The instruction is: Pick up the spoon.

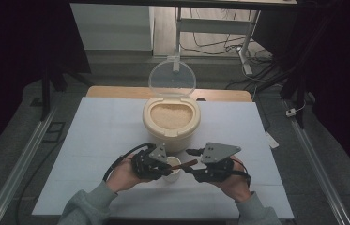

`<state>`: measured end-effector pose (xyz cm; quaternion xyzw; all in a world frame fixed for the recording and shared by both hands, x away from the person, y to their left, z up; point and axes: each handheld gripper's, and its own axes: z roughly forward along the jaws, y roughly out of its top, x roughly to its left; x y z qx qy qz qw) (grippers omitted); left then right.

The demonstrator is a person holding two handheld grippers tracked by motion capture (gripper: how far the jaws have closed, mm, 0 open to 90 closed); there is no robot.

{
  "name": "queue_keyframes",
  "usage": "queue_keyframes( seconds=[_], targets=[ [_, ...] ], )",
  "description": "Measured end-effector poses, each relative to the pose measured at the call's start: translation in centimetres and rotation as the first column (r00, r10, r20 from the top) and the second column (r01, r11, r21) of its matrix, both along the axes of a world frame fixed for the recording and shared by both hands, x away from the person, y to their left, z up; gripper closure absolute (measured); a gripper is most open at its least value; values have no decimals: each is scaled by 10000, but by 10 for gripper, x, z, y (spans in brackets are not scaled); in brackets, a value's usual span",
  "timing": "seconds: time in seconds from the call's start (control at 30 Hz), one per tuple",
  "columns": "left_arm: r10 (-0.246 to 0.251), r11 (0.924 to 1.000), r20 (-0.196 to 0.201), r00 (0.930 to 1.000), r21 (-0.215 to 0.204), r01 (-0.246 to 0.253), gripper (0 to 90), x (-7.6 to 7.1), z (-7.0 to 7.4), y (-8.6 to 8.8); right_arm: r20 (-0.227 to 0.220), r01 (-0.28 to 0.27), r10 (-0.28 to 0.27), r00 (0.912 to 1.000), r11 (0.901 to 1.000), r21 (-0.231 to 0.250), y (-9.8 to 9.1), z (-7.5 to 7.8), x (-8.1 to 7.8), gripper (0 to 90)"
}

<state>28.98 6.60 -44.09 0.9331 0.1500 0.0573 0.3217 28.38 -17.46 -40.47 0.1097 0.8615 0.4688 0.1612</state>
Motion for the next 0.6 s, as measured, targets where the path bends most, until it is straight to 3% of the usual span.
queue_keyframes(
  seconds=[0.03,0.1,0.2,0.33,0.4,0.6],
  targets=[
    [51,10000,27,10000,-74,-51,782,0,0,1,0,0,0,10000,10000,0,0,0,0,450],
    [184,9997,135,9997,-187,-182,782,0,1,4,-353,625,-602,9976,9957,686,-9,1,1,432],
    [400,9982,274,9988,-459,-387,783,0,4,8,-779,1538,-1438,9865,9777,1433,-21,1,2,385],
    [573,9958,371,9977,-732,-545,783,-1,5,13,-1149,2409,-2221,9682,9517,1904,-34,-2,0,326],
    [674,9945,440,9968,-835,-635,783,-1,6,14,-1609,2742,-2419,9569,9350,2251,-39,-6,-1,308],
    [839,9914,640,9944,-1058,-768,783,-2,7,15,-2181,2890,-2386,9463,9267,2401,-39,-14,0,297]
  ],
)
